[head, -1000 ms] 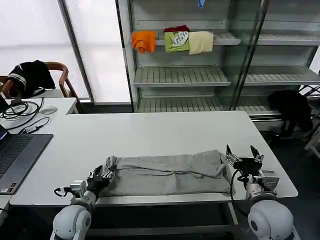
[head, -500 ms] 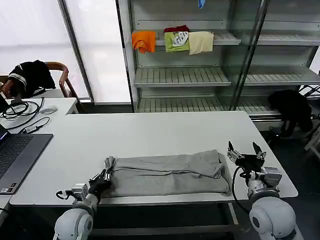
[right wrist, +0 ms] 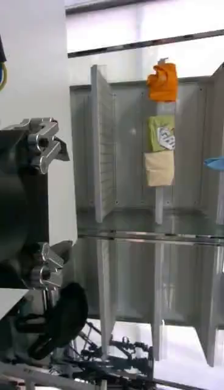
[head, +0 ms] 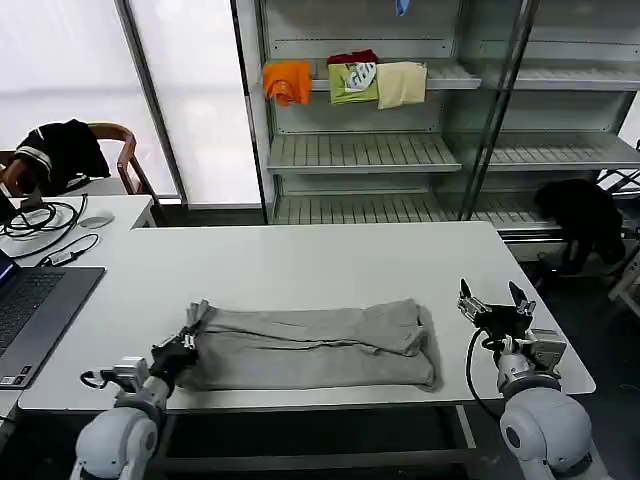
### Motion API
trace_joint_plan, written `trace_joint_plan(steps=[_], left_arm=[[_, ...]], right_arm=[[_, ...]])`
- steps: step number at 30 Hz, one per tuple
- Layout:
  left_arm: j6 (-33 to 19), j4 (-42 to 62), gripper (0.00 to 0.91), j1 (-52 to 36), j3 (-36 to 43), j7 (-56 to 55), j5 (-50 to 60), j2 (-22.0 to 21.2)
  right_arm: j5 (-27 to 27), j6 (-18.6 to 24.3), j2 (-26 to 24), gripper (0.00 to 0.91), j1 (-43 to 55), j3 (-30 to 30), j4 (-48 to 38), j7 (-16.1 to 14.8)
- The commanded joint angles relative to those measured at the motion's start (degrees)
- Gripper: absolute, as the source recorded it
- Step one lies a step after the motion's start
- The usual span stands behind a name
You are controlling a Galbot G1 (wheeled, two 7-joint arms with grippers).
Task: Fold and organize the clothes.
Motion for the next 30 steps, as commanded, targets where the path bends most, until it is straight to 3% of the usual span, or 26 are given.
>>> trace_joint_plan(steps=[1,6,11,23,30], left_arm=[[-2.66,8.55,0.0,-1.4,-11.67,0.27,-0.88,17.26],[-4.34,16.22,0.0,-4.17,-14.69,0.7,2.6,23.88],[-4.8,17.53,0.0,-6.38,-15.36,0.44,6.5,25.6],[-2.61,0.51,0.0,-3.08,-9.06,0.19,9.71,20.66],[1.93,-8.67,0.0,-1.97,8.1,-2.21,7.27,15.67]], right_arm=[[0.24,-0.23,0.03,0.907,1.07,-0.17,-0.12,0.15],[0.67,-0.27,-0.07,0.907,0.97,0.36,-0.11,0.34],[0.68,-0.31,0.55,0.907,0.68,0.68,0.17,0.52],[0.4,0.6,1.53,0.907,-2.84,2.57,1.23,0.75],[-0.96,1.0,2.96,0.907,-5.4,2.8,2.99,0.76]])
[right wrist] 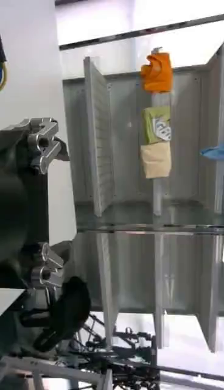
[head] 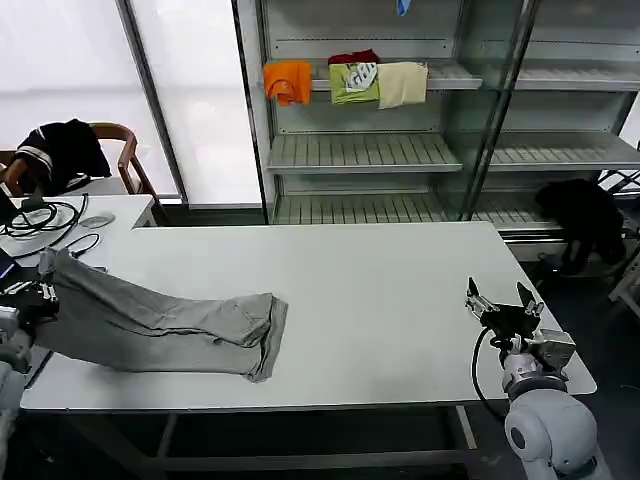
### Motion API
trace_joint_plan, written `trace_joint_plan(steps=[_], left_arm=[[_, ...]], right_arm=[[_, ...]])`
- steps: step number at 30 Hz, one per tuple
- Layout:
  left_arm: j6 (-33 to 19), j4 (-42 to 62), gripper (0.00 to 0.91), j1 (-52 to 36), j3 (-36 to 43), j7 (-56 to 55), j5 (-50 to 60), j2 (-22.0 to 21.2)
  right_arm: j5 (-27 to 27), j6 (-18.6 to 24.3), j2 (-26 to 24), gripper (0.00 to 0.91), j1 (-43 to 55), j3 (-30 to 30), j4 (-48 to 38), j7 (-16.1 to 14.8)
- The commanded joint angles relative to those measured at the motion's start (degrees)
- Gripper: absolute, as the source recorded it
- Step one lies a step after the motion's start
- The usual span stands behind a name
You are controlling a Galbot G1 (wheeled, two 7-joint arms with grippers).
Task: Fold and organize the clothes.
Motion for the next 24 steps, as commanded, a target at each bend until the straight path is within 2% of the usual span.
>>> trace_joint_plan(steps=[1,11,24], left_arm=[[4.71,-13.75,0.0,0.9,19.27,-2.47,-0.96,-4.27],[6.08,-9.61,0.0,-1.15,29.05,-3.56,-2.59,-6.96],[7.93,-8.55,0.0,-6.55,32.52,-5.13,-6.28,-7.14]], right_arm=[[-1.32,0.55,1.34,0.907,-3.34,0.36,1.48,-0.06],[-2.58,2.33,3.03,0.907,-6.84,1.41,0.81,0.02],[-4.73,3.0,4.64,0.907,-7.25,-0.02,-0.83,-0.31]])
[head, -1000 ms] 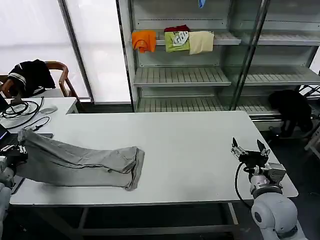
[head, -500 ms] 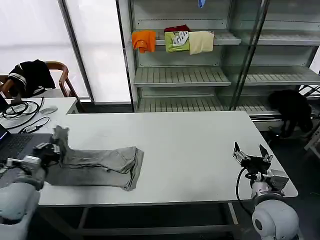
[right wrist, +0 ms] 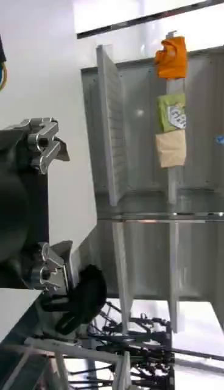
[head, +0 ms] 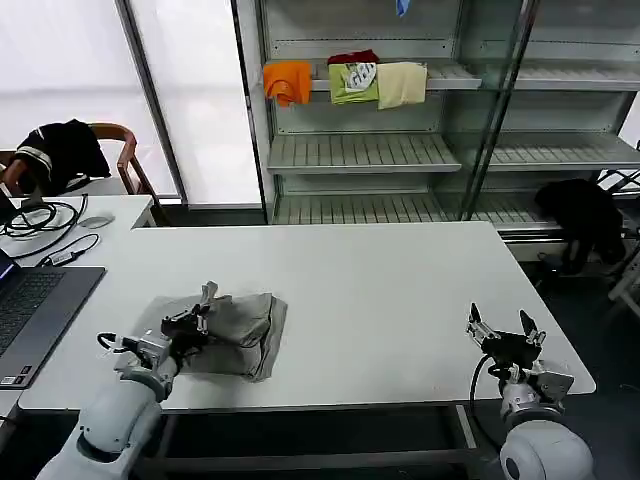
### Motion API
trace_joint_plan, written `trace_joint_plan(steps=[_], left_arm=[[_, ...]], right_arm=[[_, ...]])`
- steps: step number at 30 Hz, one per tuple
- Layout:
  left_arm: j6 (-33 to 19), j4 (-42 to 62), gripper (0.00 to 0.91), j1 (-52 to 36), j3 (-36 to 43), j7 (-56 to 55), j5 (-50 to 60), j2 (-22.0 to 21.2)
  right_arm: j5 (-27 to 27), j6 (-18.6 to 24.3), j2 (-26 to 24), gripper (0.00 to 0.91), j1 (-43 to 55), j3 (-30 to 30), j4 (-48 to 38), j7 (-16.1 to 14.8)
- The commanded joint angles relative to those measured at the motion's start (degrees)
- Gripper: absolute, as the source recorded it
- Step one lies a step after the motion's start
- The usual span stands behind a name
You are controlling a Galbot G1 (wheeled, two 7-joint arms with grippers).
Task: Fold and organize the clothes.
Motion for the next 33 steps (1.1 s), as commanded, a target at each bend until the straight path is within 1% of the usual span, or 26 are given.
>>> trace_joint_plan(steps=[1,5,8,18,23,24,25,26,27,28,29,30,33], left_arm=[[1.59,-0.99,0.0,-3.84,6.68,-1.09,-2.83,-0.66],[1.71,-0.86,0.01,-7.06,7.32,-2.17,-4.42,-0.63],[1.7,-0.73,0.01,-6.87,9.01,-1.82,-4.08,-0.18],[1.67,4.2,0.01,-10.02,11.75,-1.25,-3.0,-4.64],[1.58,5.03,0.02,-9.21,11.81,0.16,-1.71,-5.3],[1.55,5.15,0.131,-8.85,11.72,0.21,-1.7,-5.5],[1.51,5.21,0.202,-8.41,11.68,0.33,-1.69,-5.61],[1.35,5.21,0.212,-7.85,11.7,0.35,-1.49,-5.73],[1.33,5.09,0.252,-7.59,11.7,0.42,-1.41,-5.88],[1.36,4.81,0.595,-7.08,11.69,0.41,-1.7,-6.07],[1.39,4.5,0.766,-6.82,11.63,0.4,-1.89,-6.25],[1.36,4.28,0.907,-6.72,11.56,0.34,-2.01,-6.41],[0.51,3.76,0.907,-6.5,11.43,0.08,-3.82,-6.79]], right_arm=[[-1.13,0.5,0.77,0.907,-0.96,-0.44,-1.15,-0.06],[-1.9,0.87,1.15,0.907,-1.07,-1.36,-1.86,-0.19],[-2.14,0.9,1.4,0.907,-0.87,-1.57,-2.15,-0.19],[-2.66,1.8,1.94,0.907,-1.69,-2.31,-3.32,-0.3],[-2.77,1.76,1.57,0.907,-1.19,-2.65,-3.71,-0.46],[-2.78,1.73,1.52,0.907,-1.11,-2.67,-3.68,-0.49],[-2.77,1.71,1.49,0.907,-1.03,-2.69,-3.67,-0.53],[-2.77,1.7,1.5,0.907,-0.95,-2.75,-3.69,-0.54],[-2.81,1.68,1.58,0.907,-0.89,-2.82,-3.71,-0.58],[-2.82,1.68,1.6,0.907,-0.88,-2.83,-3.72,-0.59],[-2.84,1.69,1.68,0.907,-0.9,-2.91,-3.71,-0.59],[-2.95,1.69,1.76,0.907,-0.91,-2.94,-3.7,-0.64],[-3.19,1.71,1.82,0.907,-0.91,-3.01,-3.61,-0.64]])
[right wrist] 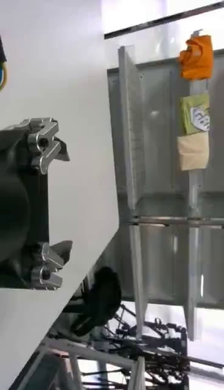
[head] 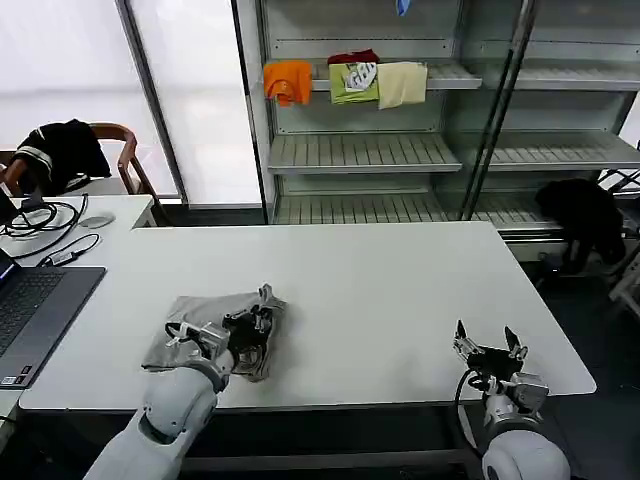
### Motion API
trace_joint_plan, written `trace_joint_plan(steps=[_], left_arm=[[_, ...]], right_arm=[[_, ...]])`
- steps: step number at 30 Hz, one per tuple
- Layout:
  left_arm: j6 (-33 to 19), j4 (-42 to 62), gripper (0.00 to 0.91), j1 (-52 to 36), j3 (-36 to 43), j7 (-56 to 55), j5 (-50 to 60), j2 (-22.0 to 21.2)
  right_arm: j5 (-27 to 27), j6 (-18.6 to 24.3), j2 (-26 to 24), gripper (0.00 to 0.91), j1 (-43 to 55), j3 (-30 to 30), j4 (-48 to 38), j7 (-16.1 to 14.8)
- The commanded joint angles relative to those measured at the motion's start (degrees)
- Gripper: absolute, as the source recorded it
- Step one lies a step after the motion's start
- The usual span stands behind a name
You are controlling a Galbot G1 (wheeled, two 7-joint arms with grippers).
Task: Fold and organize the clothes.
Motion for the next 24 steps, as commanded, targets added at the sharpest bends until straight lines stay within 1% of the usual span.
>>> trace_joint_plan(steps=[1,4,6,9,11,12,13,14,16,18,19,21,24], left_arm=[[-0.92,-0.16,0.907,1.02,0.77,0.21,-2.61,-1.89],[-2.78,-0.53,0.907,1.96,0.98,0.59,-5.48,-3.0],[-3.18,-1.68,0.907,2.78,1.02,1.1,-11.14,-3.87],[-3.3,-4.83,0.907,3.77,-0.33,-0.03,-24.87,-5.89],[-3.3,-8.4,0.907,3.35,-3.45,-2.79,-28.09,-7.06],[-2.83,-11.45,0.907,2.59,-5.49,-5.65,-33.84,-7.0],[-2.52,-13.07,0.907,1.94,-7.85,-7.44,-36.28,-6.56],[-2.7,-13.99,0.907,1.19,-9.74,-8.98,-36.36,-5.32],[-3.03,-14.24,0.907,1.28,-14.35,-11.38,-35.14,-1.95],[-2.14,-13.37,0.907,2.82,-18.65,-13.08,-35.16,2.02],[-1.86,-12.5,0.907,3.95,-20.12,-13.75,-34.79,3.11],[-1.66,-10.43,0.907,5.76,-22.61,-13.91,-32.55,4.13],[-1.79,-6.01,0.907,8.4,-26.15,-12.98,-29.79,3.54]], right_arm=[[-0.45,0.11,0.19,0.907,-0.05,-0.14,-0.08,-0.02],[-0.4,0.18,-0.06,0.907,-0.19,0.15,0.22,0.01],[-0.33,0.2,-0.13,0.907,-0.24,0.35,0.26,0.02],[-0.27,0.45,-0.24,0.907,-0.18,0.09,0.02,0.04],[-0.27,0.58,-0.4,0.907,0.07,-0.38,-0.1,0.02],[-0.24,0.59,-0.63,0.907,0.37,-0.74,-0.2,-0.01],[-0.15,0.58,-0.93,0.907,0.81,-1.02,-0.3,-0.08],[0.02,0.58,-1.43,0.907,1.52,-1.34,-0.42,-0.1],[0.87,0.56,-2.15,0.907,2.86,-1.93,-0.62,-0.12],[1.7,0.47,-2.78,0.907,3.99,-2.48,-0.77,-0.19],[2.39,0.3,-3.37,0.907,4.82,-3.01,-0.92,-0.22],[2.64,0.07,-4.05,0.907,6.41,-4.0,-1.5,-0.26],[2.79,-0.16,-4.88,0.907,7.71,-4.95,-2.19,-0.39]])
